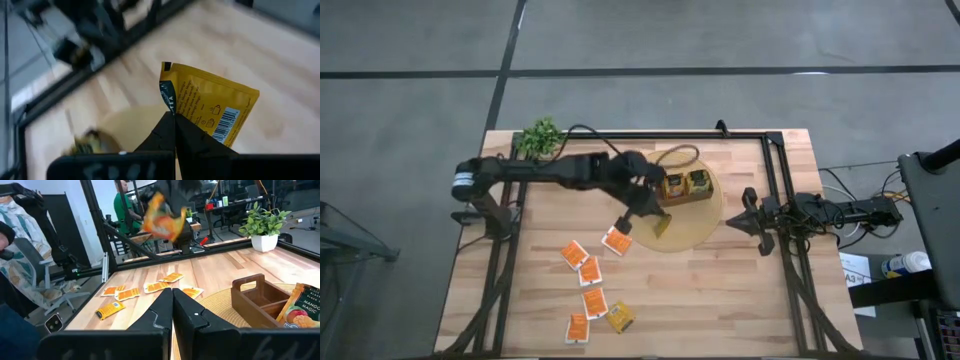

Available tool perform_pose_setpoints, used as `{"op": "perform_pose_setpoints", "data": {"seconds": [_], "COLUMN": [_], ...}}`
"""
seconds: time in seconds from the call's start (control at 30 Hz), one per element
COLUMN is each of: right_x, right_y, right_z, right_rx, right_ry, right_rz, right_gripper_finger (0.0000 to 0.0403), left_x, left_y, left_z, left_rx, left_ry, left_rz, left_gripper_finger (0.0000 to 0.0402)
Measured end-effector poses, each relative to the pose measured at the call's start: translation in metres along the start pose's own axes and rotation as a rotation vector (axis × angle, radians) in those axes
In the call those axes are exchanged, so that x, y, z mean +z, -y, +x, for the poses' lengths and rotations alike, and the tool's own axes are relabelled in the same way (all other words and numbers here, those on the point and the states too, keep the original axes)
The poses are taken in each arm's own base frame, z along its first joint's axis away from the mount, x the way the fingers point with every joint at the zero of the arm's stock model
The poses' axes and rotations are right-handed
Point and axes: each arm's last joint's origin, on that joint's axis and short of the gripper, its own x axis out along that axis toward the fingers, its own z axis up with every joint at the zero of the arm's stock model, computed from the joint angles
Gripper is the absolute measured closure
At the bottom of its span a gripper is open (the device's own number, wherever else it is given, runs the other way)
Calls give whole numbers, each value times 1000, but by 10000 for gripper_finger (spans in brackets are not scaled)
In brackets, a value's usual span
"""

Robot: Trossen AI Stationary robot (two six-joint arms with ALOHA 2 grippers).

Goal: Pick & Place Tea
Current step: Put the top orange tea bag into the middle section of the wooden organizer

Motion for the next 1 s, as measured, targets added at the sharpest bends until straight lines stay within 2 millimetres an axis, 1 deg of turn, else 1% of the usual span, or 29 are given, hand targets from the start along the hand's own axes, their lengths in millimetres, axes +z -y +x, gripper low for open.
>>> {"op": "perform_pose_setpoints", "data": {"seconds": [0.13, 0.27, 0.33, 0.43, 0.6, 0.73, 0.8, 0.93, 1.0], "right_x": [0, 0, 0, 0, 0, 0, 0, 0, 0], "right_y": [0, 0, 0, 0, 0, 0, 0, 0, 0], "right_z": [0, 0, 0, 0, 0, 0, 0, 0, 0], "right_rx": [0, 0, 0, 0, 0, 0, 0, 0, 0], "right_ry": [0, 0, 0, 0, 0, 0, 0, 0, 0], "right_rz": [0, 0, 0, 0, 0, 0, 0, 0, 0], "right_gripper_finger": [394, 394, 394, 394, 394, 394, 394, 394, 394], "left_x": [-9, -29, -39, -51, -71, -84, -90, -97, -101], "left_y": [-22, -42, -49, -58, -67, -69, -69, -71, -73], "left_z": [-9, -16, -19, -21, -21, -20, -19, -12, -6], "left_rx": [8, 33, 38, 91, 173, 319, 353, 394, 420], "left_ry": [103, 150, 176, 200, 199, 73, 31, 1, -17], "left_rz": [-6, 27, 37, 26, -94, -200, -222, -301, -329], "left_gripper_finger": [401, 401, 401, 401, 401, 401, 401, 401, 402]}}
